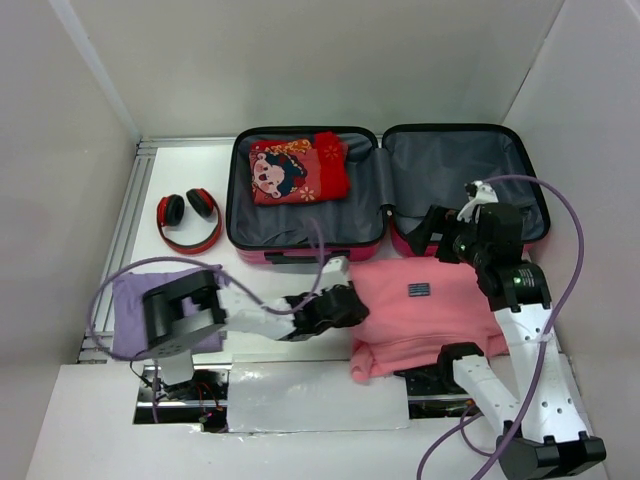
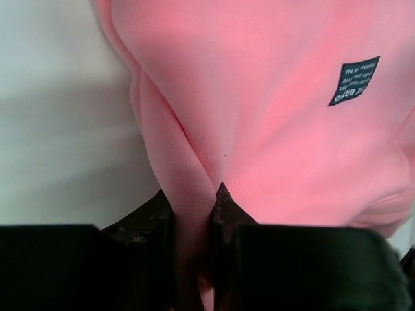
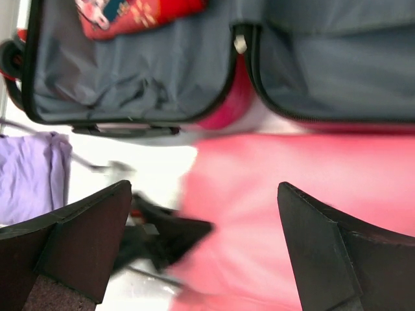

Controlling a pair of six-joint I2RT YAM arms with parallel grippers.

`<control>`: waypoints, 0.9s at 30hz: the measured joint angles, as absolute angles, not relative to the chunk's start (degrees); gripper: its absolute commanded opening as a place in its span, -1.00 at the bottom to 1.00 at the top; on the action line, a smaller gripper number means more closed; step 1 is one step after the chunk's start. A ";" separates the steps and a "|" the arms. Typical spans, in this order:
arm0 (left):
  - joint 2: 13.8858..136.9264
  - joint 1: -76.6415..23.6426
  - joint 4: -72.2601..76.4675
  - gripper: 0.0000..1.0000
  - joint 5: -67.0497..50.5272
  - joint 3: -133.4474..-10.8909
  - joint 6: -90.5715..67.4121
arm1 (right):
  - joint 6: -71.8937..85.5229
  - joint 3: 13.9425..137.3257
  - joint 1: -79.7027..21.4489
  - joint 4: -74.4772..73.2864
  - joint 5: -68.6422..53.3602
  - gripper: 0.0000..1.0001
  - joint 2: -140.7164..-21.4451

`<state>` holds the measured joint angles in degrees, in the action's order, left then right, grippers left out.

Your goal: Pack the luggage

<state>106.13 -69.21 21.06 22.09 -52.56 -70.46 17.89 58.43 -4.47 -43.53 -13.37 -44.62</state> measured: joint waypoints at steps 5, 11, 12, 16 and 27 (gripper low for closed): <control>88.12 -68.01 9.56 -1.00 23.40 -40.42 -68.99 | 19.84 52.10 -3.97 -43.33 -15.64 1.00 -43.03; 66.94 -62.57 0.45 -1.00 22.92 -25.65 -67.22 | 21.98 45.21 -3.97 -43.11 -17.58 1.00 -41.76; 63.86 -61.56 -1.87 -1.00 22.81 -23.94 -67.26 | 22.17 43.86 -3.97 -42.70 -17.91 1.00 -41.56; 54.37 -58.39 -8.71 -1.00 22.59 -19.90 -67.70 | 23.27 39.18 -4.03 -42.04 -19.03 1.00 -42.26; 43.51 -45.39 -14.22 -0.75 12.80 -15.38 -60.64 | 28.58 29.26 -12.97 -31.33 -19.11 1.00 -50.68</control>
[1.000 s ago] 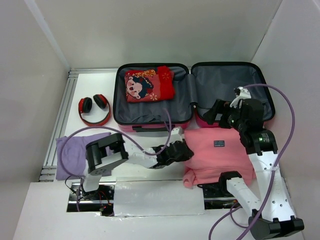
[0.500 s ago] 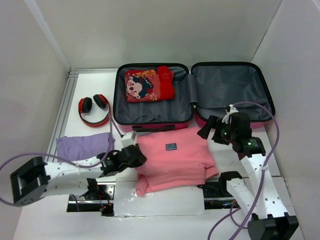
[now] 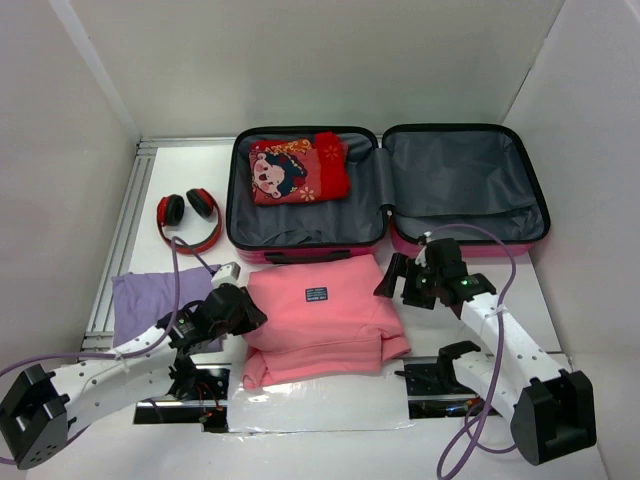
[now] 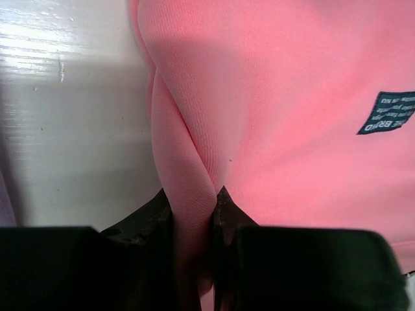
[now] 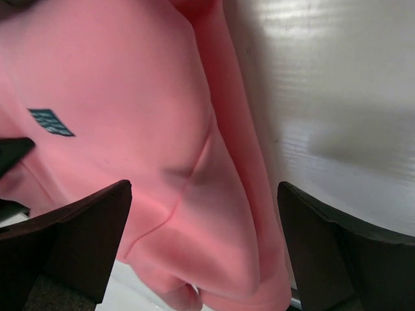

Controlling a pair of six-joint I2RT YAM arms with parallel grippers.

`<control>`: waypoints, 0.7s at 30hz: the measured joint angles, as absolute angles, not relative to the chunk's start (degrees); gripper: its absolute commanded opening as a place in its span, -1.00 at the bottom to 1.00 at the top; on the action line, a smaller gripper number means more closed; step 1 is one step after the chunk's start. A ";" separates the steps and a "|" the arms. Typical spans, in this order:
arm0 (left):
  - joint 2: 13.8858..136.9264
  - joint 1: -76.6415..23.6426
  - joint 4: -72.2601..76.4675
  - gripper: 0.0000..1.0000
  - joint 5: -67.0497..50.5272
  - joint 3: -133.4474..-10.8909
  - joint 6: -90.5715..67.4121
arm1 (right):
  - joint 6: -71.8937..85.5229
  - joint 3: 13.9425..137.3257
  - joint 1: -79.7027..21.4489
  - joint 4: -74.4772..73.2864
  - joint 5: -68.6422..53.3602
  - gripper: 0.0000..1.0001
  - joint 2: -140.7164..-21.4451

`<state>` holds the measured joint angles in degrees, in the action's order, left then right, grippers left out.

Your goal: Pack the luggage

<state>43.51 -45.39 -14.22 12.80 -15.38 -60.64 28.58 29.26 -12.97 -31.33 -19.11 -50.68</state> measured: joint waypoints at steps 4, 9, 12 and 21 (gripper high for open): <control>48.25 -43.94 -14.13 -0.27 10.70 -17.32 -58.35 | 30.44 24.51 -16.40 -26.87 -18.90 1.00 -52.53; 52.82 -43.35 -13.91 0.43 9.56 -19.33 -56.93 | 32.14 20.51 -17.80 -22.87 -19.00 1.00 -52.64; 53.82 -43.16 -13.47 0.48 9.26 -19.73 -57.23 | 32.99 19.49 -18.17 -19.31 -19.42 1.00 -52.80; 53.60 -42.92 -9.58 -0.06 8.67 -17.63 -58.67 | 34.87 17.52 -21.71 -7.16 -20.60 -0.35 -60.47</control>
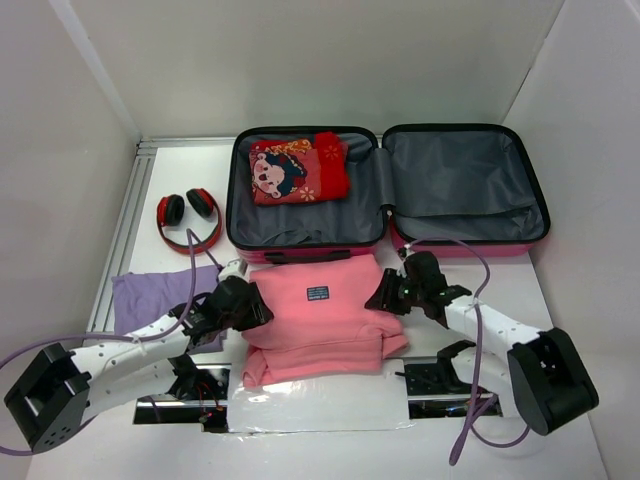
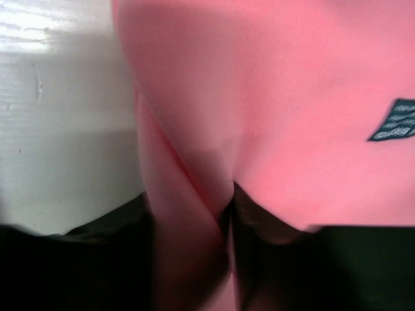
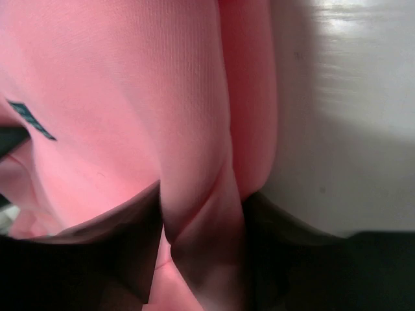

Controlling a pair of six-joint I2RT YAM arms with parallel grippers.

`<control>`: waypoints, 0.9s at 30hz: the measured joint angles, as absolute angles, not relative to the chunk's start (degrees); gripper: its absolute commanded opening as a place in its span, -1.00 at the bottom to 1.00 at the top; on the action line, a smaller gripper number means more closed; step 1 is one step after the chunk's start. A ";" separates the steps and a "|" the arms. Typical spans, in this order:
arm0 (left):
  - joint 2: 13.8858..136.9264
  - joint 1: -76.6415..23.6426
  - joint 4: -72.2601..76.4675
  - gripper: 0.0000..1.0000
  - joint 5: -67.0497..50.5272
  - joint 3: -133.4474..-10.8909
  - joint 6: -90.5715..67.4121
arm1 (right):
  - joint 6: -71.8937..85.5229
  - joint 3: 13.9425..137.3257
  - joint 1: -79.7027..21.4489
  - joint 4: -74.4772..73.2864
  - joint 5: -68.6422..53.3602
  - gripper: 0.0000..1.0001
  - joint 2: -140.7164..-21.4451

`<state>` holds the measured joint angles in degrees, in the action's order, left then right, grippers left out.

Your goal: Pack the luggage

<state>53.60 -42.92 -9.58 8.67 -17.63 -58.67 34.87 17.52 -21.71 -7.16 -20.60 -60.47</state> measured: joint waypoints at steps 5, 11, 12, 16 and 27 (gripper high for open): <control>55.72 -43.07 -5.21 -1.00 8.32 -16.82 -59.83 | 36.40 16.78 -23.29 -5.41 -19.81 -1.00 -61.21; 56.69 -47.13 -5.85 -1.00 12.32 -18.55 -60.31 | 37.71 15.53 -25.71 -9.58 -16.29 -1.00 -53.08; 56.25 -47.99 -7.57 -1.00 13.02 -19.33 -60.29 | 37.87 15.88 -26.24 -11.75 -15.75 -1.00 -50.96; 48.18 -51.64 -17.47 -1.00 14.68 -22.09 -60.05 | 38.11 21.47 -28.64 -21.12 -14.94 -1.00 -45.41; 41.78 -50.35 -31.31 -1.00 22.72 -45.23 -49.47 | 37.30 44.45 -31.31 -27.55 -11.75 -1.00 -47.90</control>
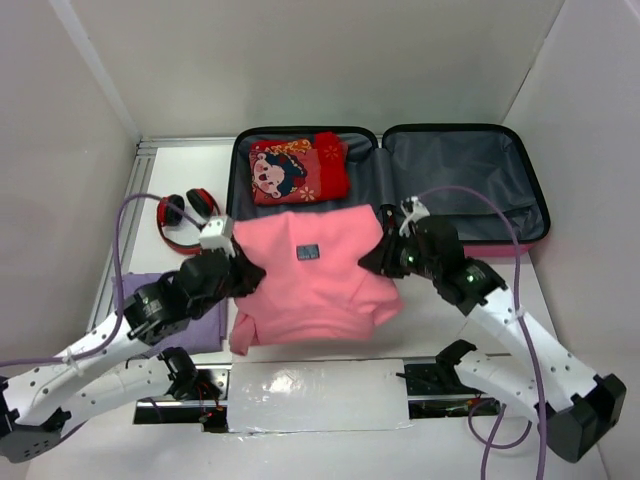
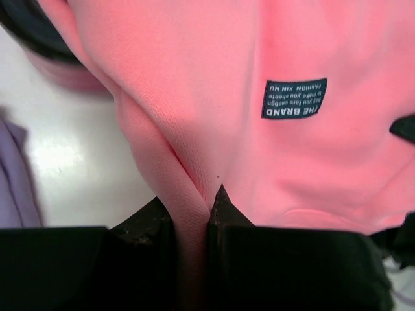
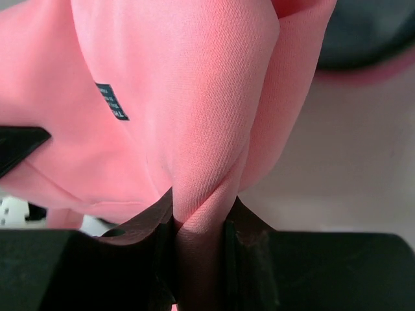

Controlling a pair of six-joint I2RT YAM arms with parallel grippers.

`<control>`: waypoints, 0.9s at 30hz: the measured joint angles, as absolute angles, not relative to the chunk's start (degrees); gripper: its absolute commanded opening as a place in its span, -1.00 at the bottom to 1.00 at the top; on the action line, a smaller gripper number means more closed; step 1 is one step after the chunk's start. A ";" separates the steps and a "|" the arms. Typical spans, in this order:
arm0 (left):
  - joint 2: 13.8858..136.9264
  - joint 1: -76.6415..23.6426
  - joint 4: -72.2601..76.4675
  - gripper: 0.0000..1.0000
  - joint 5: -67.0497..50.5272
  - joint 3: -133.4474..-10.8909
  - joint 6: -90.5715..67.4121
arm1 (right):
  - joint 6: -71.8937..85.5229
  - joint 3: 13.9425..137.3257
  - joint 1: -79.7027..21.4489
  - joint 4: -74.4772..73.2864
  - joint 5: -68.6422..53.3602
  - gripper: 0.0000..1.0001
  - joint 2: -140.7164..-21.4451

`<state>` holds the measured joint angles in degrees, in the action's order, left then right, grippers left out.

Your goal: Pack the luggage

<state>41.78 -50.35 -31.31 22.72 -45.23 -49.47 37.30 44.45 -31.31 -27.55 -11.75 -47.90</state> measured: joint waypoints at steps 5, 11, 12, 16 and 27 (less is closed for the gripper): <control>54.89 -37.74 -29.23 -1.00 20.14 -59.44 -40.29 | 32.21 61.91 -31.18 -27.73 -7.31 -1.00 -62.37; 72.60 -14.66 -21.26 -1.00 5.04 -73.78 -35.75 | 25.74 85.12 -25.28 -23.77 -9.15 -1.00 -84.55; 75.77 -13.23 -20.25 -1.00 3.33 -76.66 -34.79 | 25.04 88.31 -24.05 -23.14 -9.82 -1.00 -87.99; 90.17 -11.81 -16.93 -1.00 -2.42 -89.95 -32.56 | 23.22 99.13 -19.33 -20.69 -12.73 -1.00 -101.71; 124.73 -11.16 -13.74 -1.00 -9.28 -113.65 -32.10 | 21.50 120.73 -11.27 -21.80 -18.26 -1.00 -130.19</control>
